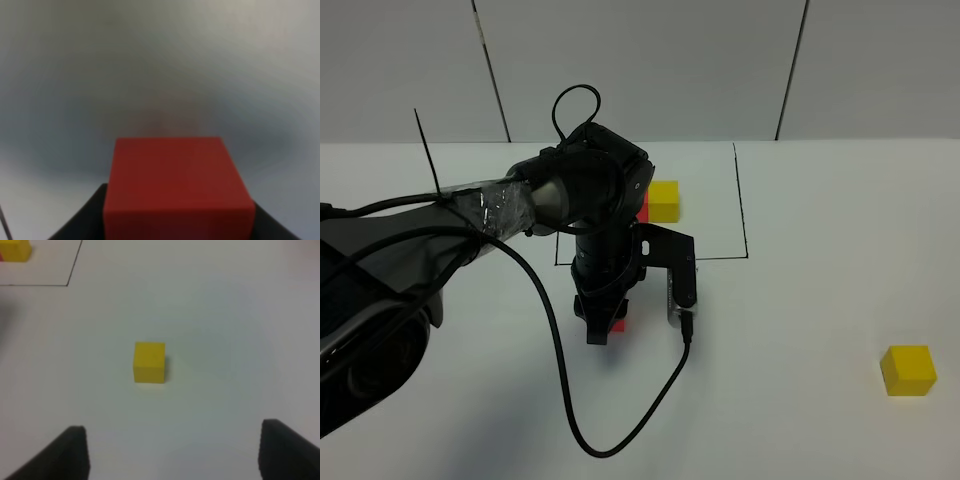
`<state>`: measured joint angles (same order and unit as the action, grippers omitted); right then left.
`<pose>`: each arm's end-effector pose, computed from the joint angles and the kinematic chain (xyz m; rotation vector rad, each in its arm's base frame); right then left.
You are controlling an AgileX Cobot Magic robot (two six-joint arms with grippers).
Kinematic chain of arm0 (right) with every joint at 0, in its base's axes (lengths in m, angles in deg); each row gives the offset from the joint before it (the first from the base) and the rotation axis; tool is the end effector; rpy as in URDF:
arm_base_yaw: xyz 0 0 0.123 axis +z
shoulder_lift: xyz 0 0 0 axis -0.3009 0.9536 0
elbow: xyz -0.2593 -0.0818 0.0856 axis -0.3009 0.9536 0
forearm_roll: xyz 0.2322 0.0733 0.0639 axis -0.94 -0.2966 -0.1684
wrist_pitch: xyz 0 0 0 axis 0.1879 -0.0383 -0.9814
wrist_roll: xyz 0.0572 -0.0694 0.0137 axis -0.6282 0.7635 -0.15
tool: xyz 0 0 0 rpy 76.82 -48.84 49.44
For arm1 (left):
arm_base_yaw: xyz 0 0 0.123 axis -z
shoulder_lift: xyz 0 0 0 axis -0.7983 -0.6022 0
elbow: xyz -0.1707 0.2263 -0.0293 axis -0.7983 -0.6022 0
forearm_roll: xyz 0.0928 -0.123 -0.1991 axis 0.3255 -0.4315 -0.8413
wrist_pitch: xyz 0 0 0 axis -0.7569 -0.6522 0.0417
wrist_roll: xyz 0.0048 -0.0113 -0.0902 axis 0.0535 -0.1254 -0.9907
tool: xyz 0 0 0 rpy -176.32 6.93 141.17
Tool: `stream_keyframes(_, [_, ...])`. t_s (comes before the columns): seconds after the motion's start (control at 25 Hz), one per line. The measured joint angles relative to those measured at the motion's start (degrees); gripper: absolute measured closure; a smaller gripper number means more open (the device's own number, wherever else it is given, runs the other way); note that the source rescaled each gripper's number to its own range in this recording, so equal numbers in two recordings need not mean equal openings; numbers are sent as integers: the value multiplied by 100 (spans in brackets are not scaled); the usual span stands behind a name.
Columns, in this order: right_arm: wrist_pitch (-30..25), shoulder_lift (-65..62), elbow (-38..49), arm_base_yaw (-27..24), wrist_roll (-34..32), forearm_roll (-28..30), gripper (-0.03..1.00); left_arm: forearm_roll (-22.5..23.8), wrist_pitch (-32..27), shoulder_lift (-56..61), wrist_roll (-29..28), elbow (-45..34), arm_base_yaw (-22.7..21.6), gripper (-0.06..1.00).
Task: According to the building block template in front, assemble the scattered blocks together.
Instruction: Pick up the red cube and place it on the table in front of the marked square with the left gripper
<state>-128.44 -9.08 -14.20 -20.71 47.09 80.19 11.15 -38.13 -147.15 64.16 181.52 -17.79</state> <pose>-0.0034 0.0065 0.2764 -0.0258 2.0634 0.0117 0.3880 -0.2618 0.1337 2.2244 2.1432 0.1792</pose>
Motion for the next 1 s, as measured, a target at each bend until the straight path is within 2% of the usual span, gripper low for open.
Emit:
stream_keyframes(0.92, [0,0,0,0,0,0,37,-164,176,-163,318,0,0,94])
stream_keyframes(1.0, [0,0,0,0,0,0,37,-164,176,-163,318,0,0,91])
